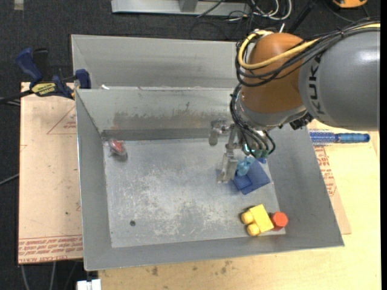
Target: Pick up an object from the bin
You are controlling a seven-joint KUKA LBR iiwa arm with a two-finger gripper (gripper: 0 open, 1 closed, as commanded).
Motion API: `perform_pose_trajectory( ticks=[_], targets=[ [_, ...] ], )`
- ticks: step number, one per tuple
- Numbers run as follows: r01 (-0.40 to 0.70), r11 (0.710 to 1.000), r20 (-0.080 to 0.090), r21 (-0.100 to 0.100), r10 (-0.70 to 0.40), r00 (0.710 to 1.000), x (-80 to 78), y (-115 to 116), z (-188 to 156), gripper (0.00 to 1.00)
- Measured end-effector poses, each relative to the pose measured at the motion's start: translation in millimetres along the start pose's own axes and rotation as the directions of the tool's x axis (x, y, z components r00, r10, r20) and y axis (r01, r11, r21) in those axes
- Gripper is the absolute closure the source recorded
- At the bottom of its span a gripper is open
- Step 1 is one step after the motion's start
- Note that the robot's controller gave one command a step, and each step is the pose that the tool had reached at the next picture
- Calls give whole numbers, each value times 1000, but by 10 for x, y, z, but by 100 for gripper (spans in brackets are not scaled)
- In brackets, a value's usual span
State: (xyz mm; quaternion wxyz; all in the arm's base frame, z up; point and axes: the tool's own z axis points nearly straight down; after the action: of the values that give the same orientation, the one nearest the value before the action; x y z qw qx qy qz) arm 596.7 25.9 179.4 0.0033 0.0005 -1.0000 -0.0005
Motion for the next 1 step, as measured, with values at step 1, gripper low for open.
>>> perform_pose_trajectory(
  ticks=[1],
  targets=[
    [100,995,8,5,-100,995,-309,-961,465,0]
  ],
)
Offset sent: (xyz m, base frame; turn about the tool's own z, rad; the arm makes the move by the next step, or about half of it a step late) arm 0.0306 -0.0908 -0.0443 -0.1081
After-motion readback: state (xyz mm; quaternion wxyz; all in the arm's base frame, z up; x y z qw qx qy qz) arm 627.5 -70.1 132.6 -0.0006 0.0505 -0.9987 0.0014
